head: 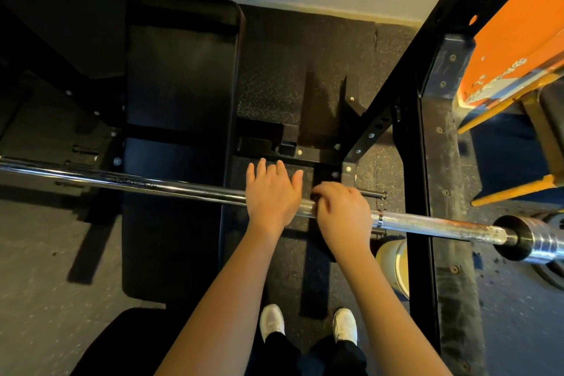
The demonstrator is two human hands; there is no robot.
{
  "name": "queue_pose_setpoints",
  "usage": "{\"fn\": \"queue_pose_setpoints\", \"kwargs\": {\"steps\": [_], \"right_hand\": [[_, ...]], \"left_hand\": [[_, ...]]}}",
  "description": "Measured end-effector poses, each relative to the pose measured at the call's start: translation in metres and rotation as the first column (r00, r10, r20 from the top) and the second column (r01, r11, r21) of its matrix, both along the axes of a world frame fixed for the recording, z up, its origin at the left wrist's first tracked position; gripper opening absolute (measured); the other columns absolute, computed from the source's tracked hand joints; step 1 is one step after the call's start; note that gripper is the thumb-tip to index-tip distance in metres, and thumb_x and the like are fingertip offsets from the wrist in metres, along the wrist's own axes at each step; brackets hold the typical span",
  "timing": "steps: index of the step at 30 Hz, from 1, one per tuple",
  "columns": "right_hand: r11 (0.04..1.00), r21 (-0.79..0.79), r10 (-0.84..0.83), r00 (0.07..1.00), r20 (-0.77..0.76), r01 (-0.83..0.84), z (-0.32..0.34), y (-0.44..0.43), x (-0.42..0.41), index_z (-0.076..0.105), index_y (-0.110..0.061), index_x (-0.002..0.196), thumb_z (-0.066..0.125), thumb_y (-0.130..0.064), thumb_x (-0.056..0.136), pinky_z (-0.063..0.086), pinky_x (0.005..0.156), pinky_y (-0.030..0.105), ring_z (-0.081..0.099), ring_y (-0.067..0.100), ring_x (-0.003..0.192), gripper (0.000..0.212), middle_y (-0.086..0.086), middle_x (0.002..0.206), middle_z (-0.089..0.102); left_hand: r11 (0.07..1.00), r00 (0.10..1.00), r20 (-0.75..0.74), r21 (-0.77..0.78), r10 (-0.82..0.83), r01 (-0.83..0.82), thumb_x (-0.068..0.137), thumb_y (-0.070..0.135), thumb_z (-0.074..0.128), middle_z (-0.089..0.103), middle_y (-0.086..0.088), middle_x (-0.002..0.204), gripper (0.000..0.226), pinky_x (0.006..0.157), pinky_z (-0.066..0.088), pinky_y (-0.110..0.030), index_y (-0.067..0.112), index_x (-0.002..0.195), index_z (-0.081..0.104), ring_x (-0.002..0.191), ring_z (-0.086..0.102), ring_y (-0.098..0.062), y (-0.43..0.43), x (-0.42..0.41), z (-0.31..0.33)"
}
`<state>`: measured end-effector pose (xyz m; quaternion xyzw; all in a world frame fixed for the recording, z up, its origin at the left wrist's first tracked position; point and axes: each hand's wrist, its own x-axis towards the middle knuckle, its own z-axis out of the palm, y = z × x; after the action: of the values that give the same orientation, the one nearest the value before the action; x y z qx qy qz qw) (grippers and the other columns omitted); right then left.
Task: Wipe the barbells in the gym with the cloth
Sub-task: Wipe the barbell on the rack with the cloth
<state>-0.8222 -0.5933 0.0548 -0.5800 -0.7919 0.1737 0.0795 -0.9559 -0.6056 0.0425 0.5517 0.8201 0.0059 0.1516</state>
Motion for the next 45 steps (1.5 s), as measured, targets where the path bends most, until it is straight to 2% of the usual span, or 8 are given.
{"fn": "queue_pose_setpoints", "kwargs": {"steps": [7,12,17,21,25,29,34,45], "right_hand": [[0.976,-0.214,-0.018,0.991,0.136,0.047,0.008,0.022,-0.001,0.063,-0.023,0.083,0.041,-0.033,0.100,0.031,0.053,0.022,0.053,0.011,0.065,0.030,-0.005,0.073,0.058],[0.988,0.149,0.033,0.998,0.058,-0.041,-0.004,-0.032,0.015,0.072,-0.017,0.102,0.054,-0.029,0.094,0.049,0.085,0.040,0.062,0.025,0.101,0.023,0.001,0.104,0.070],[0.986,-0.140,-0.078,0.992,0.102,0.092,-0.001,0.013,-0.011,0.060,-0.019,0.073,0.042,-0.032,0.100,0.047,0.070,0.036,0.057,0.018,0.070,0.035,-0.004,0.068,0.055],[0.988,0.156,-0.048,0.986,0.157,0.024,-0.012,-0.032,0.000,0.069,-0.017,0.101,0.043,-0.031,0.099,0.040,0.095,0.048,0.058,0.032,0.109,0.029,0.005,0.107,0.067],[0.987,0.163,-0.018,0.987,0.157,-0.008,-0.010,-0.009,-0.001,0.067,-0.018,0.081,0.039,-0.033,0.097,0.046,0.074,0.038,0.060,0.025,0.084,0.036,0.001,0.081,0.065],[0.954,-0.270,-0.108,0.990,0.089,0.129,0.000,0.032,-0.010,0.061,-0.016,0.079,0.041,-0.032,0.100,0.041,0.058,0.027,0.054,0.013,0.063,0.033,-0.003,0.068,0.054],[0.991,0.126,0.047,0.999,0.028,-0.050,-0.003,-0.017,0.023,0.071,-0.017,0.104,0.056,-0.035,0.091,0.049,0.090,0.044,0.061,0.026,0.105,0.027,0.002,0.107,0.069],[0.962,0.144,-0.221,0.972,-0.082,0.231,-0.012,-0.022,0.007,0.072,-0.016,0.096,0.061,-0.031,0.089,0.039,0.094,0.042,0.056,0.025,0.105,0.020,0.002,0.105,0.067]], "left_hand": [[1.000,1.000,-0.008,0.020,0.003,-0.003,0.103,0.046,0.017,0.053,-0.009,0.141,0.061,0.120,0.016,-0.044,0.010,0.142,0.047,0.142,0.032,-0.025,-0.002,0.001,-0.001],[1.000,1.000,0.014,0.006,0.015,-0.015,0.102,0.047,0.015,0.050,-0.008,0.145,0.062,0.120,0.014,-0.044,0.010,0.144,0.043,0.144,0.029,-0.024,-0.002,0.002,-0.001],[1.000,1.000,-0.004,0.012,0.013,-0.013,0.102,0.047,0.015,0.051,-0.009,0.143,0.063,0.120,0.013,-0.044,0.008,0.144,0.043,0.144,0.029,-0.025,-0.003,0.001,-0.001],[1.000,1.000,0.002,0.000,0.021,-0.021,0.102,0.048,0.016,0.050,-0.009,0.145,0.064,0.121,0.014,-0.044,0.008,0.145,0.042,0.145,0.027,-0.024,0.002,0.001,0.001],[1.000,1.000,-0.010,-0.014,0.004,-0.004,0.102,0.048,0.016,0.049,-0.009,0.145,0.064,0.121,0.014,-0.044,0.008,0.145,0.041,0.145,0.027,-0.024,-0.003,0.002,0.001],[1.000,1.000,-0.025,-0.002,-0.011,0.011,0.103,0.047,0.017,0.047,-0.010,0.146,0.063,0.121,0.013,-0.044,0.007,0.147,0.038,0.145,0.027,-0.024,0.008,0.000,0.003],[1.000,1.000,0.031,-0.019,0.002,-0.002,0.103,0.046,0.017,0.046,-0.009,0.148,0.062,0.120,0.016,-0.044,0.008,0.148,0.037,0.145,0.025,-0.024,0.011,-0.003,0.000],[0.967,0.968,0.016,0.038,-0.252,0.251,0.099,0.045,0.009,0.057,0.004,0.137,0.063,0.116,0.023,-0.036,0.020,0.137,0.053,0.140,0.035,-0.017,-0.016,-0.028,-0.004]]}}
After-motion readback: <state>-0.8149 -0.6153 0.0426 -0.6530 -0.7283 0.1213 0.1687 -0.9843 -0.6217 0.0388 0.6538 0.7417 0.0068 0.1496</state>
